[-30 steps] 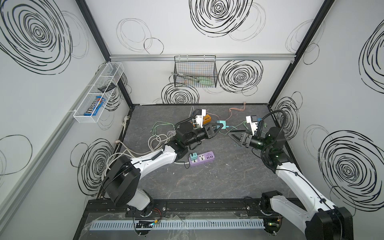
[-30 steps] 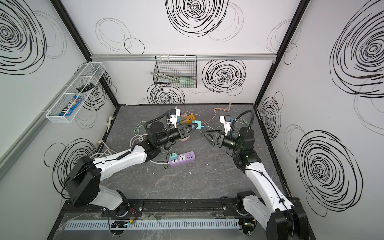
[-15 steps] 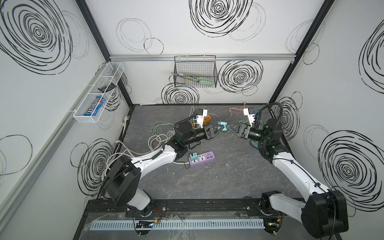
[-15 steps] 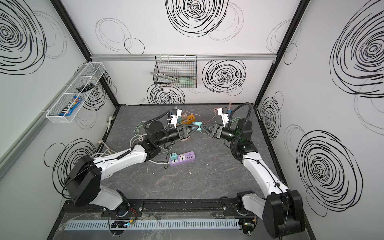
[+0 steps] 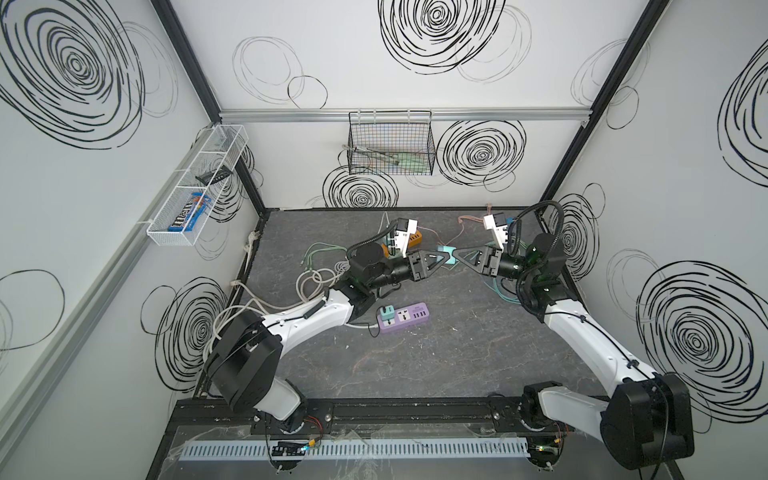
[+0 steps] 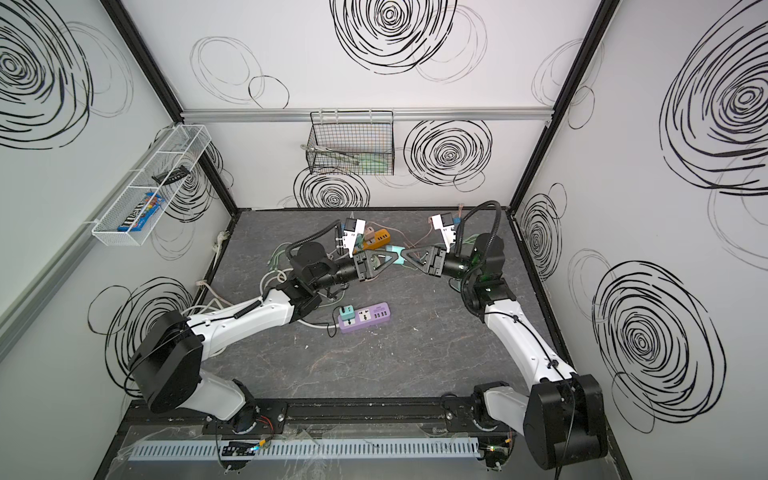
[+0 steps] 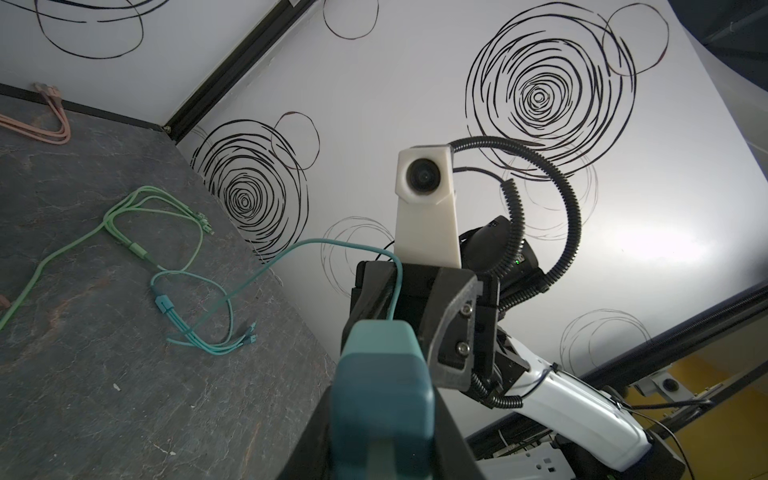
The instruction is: Insert the plug
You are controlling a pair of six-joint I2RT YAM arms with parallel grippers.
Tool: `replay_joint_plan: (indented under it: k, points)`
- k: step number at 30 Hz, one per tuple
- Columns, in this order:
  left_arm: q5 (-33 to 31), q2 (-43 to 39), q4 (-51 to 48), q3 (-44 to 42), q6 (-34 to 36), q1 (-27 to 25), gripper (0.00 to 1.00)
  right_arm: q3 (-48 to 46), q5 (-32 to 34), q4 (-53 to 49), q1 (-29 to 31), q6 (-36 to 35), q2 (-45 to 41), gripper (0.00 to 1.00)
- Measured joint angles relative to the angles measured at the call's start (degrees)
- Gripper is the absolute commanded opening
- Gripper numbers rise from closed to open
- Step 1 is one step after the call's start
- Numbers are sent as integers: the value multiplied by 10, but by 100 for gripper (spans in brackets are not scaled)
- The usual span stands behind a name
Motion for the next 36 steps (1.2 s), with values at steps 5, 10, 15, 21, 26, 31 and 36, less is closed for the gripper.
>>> replay_joint_plan:
  k: [5, 10, 15, 21, 26, 31, 36]
  points:
    - [-1, 4, -5, 2, 5, -1, 0, 2, -2, -15, 6, -17, 3, 43]
    - [-4, 5, -20, 5, 15, -1, 0, 7, 2, -43, 10, -46, 3, 33]
    - [-6, 6, -33, 11, 26, 0, 13, 9, 11, -56, 6, -57, 2, 14]
    - [-9, 5, -38, 11, 38, 0, 52, 8, 17, -71, 3, -73, -5, 8]
    - [-42, -7, -71, 0, 60, 10, 80, 8, 34, -107, -4, -132, -14, 4]
    - [-99, -61, -144, -24, 119, 43, 92, 3, 68, -130, -4, -221, -22, 0]
    - [-170, -122, -220, -34, 190, 63, 96, -1, 115, -150, 5, -308, -22, 0]
